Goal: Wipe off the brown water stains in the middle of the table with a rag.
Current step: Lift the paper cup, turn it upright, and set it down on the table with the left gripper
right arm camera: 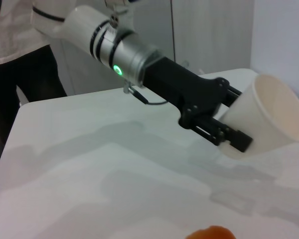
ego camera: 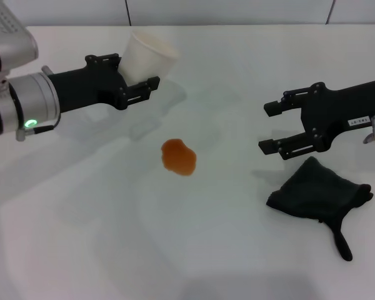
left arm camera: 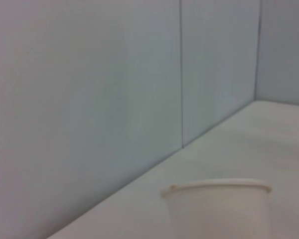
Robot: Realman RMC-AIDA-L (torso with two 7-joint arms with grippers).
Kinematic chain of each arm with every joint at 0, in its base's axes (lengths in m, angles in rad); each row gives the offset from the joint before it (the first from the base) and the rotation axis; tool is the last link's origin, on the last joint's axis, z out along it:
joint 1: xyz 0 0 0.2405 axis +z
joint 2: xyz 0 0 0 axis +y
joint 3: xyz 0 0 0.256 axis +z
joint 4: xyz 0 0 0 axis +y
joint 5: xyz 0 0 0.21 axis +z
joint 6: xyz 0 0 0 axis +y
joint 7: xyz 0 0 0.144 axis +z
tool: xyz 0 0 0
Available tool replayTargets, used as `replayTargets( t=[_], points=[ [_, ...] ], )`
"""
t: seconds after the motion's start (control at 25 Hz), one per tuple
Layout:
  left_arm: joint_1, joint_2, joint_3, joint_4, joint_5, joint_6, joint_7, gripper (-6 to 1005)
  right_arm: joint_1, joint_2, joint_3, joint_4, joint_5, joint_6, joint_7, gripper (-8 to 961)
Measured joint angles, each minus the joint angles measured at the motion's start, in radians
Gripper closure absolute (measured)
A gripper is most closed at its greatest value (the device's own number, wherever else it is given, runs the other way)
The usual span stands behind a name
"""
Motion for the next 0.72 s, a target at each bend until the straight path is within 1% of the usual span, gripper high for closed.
replayTargets(
  t=[0.08, 0.32, 0.52, 0.72],
  points=[
    [-0.005, -0.004, -0.006, -0.045, -0.038, -0.013, 0.049, 379, 0.001, 0.0, -0.006, 0.0, 0.0, 0.003, -0.002, 173],
    [-0.006, -0.007, -0.003, -0.187, -0.238, -0.052, 0.25, 344, 0.001, 0.001, -0.03, 0.002, 0.0, 0.028, -0.006, 173],
    [-0.006, -0.009, -0.004, -0.253, -0.283, -0.105, 0.351, 314, 0.001, 0.001, -0.036, 0.003, 0.0, 0.036, -0.006, 173],
    [-0.019, -0.011, -0.001, -0.31, -0.297, -0.157, 0.388, 313, 0.001, 0.001, -0.036, 0.008, 0.002, 0.038, -0.012, 173]
  ],
)
